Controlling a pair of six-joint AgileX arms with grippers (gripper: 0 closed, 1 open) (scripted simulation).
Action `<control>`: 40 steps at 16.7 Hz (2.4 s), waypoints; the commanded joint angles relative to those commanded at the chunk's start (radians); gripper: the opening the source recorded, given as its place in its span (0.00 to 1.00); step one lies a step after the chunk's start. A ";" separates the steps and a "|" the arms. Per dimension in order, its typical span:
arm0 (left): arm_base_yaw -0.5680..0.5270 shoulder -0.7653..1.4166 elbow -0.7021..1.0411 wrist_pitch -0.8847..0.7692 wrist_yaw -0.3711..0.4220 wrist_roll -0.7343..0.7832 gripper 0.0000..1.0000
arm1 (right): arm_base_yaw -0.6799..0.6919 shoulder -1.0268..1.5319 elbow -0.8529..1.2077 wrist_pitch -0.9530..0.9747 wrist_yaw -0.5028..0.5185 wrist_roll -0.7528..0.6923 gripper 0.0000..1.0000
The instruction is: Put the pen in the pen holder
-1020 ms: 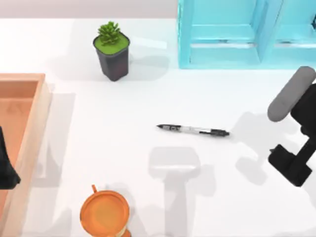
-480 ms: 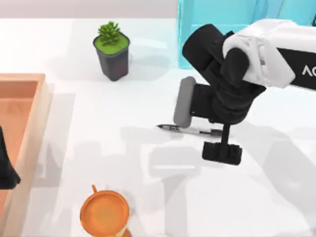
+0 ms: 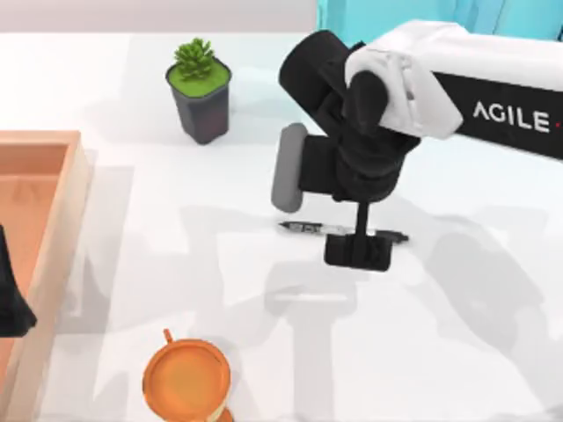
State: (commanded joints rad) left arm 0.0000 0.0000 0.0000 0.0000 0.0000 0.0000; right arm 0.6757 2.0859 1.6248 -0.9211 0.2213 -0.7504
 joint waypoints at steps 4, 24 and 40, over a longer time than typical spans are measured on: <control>0.000 0.000 0.000 0.000 0.000 0.000 1.00 | -0.007 0.010 -0.009 0.018 -0.001 -0.004 1.00; 0.000 0.000 0.000 0.000 0.000 0.000 1.00 | -0.049 0.200 -0.079 0.288 -0.007 -0.047 0.40; 0.000 0.000 0.000 0.000 0.000 0.000 1.00 | -0.016 0.089 -0.086 0.181 -0.052 0.014 0.00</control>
State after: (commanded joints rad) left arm 0.0000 0.0000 0.0000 0.0000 0.0000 0.0000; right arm 0.6592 2.1744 1.5387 -0.7401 0.1697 -0.7366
